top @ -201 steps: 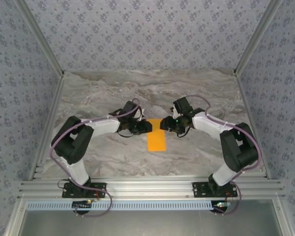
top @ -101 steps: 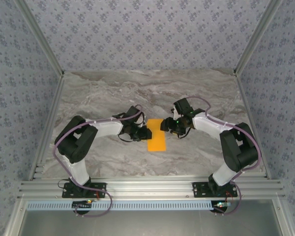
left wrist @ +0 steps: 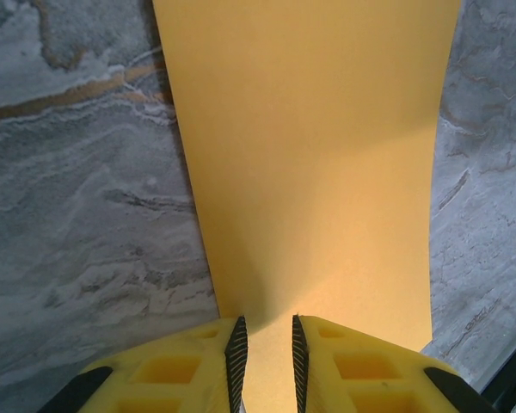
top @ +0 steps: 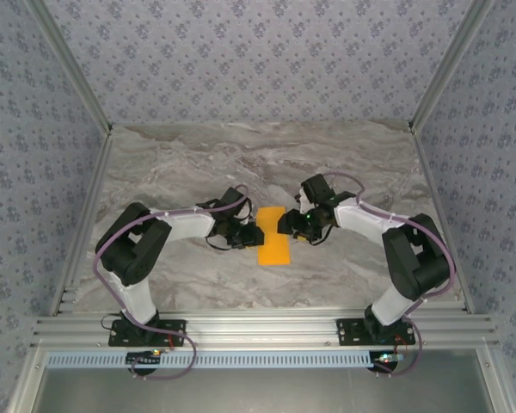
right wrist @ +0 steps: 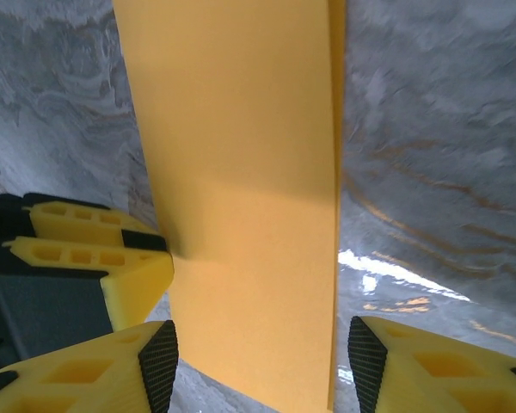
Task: Fold a paper plane with a square sheet of paper (fold left side to right side)
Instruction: Fold the triangle a second time at the center of the table.
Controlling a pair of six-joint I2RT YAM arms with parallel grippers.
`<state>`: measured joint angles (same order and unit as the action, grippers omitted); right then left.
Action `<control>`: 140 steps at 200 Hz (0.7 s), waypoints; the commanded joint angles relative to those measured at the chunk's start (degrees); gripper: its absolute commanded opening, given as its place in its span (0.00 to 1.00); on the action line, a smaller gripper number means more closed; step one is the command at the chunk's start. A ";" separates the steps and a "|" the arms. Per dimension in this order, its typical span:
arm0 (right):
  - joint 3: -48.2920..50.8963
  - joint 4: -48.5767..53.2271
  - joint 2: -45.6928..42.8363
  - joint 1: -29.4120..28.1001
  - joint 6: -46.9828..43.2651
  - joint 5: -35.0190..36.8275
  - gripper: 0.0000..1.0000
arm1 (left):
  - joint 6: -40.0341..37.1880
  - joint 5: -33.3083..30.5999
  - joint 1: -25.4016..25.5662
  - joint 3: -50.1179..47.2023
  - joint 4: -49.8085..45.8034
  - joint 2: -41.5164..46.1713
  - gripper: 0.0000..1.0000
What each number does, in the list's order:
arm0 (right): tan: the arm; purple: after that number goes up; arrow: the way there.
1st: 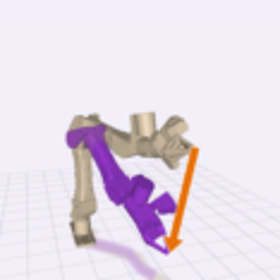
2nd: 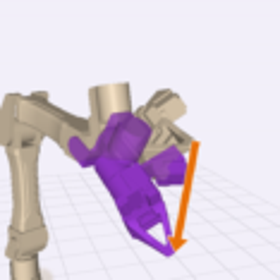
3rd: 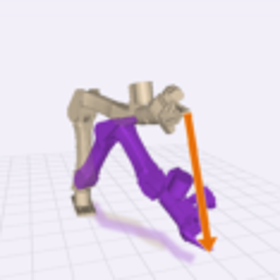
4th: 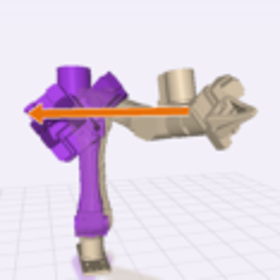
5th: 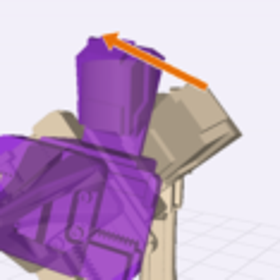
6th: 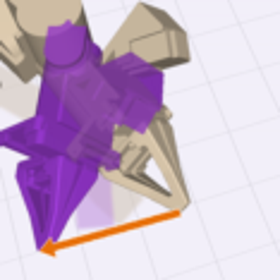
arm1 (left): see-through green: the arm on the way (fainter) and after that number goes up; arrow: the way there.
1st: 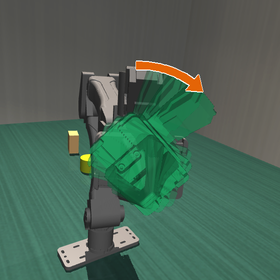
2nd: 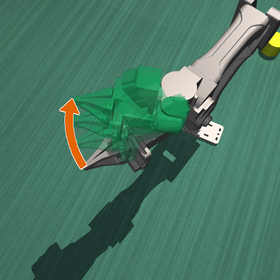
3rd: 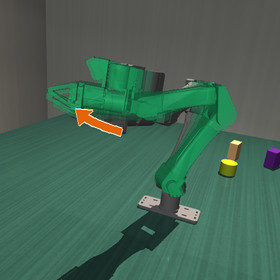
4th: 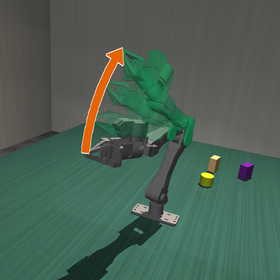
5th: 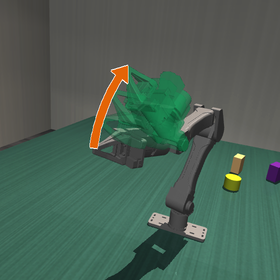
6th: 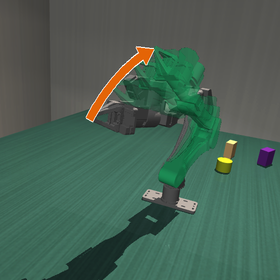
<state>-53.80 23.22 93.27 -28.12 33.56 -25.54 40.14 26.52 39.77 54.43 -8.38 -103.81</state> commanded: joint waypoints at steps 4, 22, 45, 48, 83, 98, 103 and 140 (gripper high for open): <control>0.62 1.75 2.46 -1.23 1.04 -2.00 0.59 | -0.69 -1.39 0.44 -1.35 -2.43 0.15 0.24; 0.60 1.83 3.55 -1.77 1.71 -2.09 0.58 | -0.73 -1.39 0.43 -1.35 -2.43 0.23 0.24; 0.78 2.63 3.58 -2.39 2.03 -1.19 0.58 | -0.55 -1.47 0.40 -1.44 -2.25 0.36 0.24; 0.80 2.76 3.52 -2.49 2.03 -1.05 0.58 | -0.51 -1.47 0.44 -1.44 -2.19 0.36 0.24; 1.82 3.06 3.18 -3.04 2.08 -0.91 0.58 | -0.39 -1.45 0.51 -1.44 -1.85 0.28 0.24; 2.11 2.90 3.33 -3.42 3.57 -1.09 0.58 | -0.33 -1.47 0.56 -1.44 -1.81 0.27 0.24; 2.18 2.85 3.34 -3.51 3.64 -1.09 0.58 | -0.39 -1.43 0.64 -1.44 -1.74 0.23 0.24; 2.43 1.96 3.89 -4.04 4.38 -1.39 0.58 | -0.37 -1.47 0.69 -1.40 -1.64 0.24 0.24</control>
<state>-51.88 24.12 96.31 -31.59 36.45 -26.39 40.14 26.52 39.77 54.08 -7.73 -103.61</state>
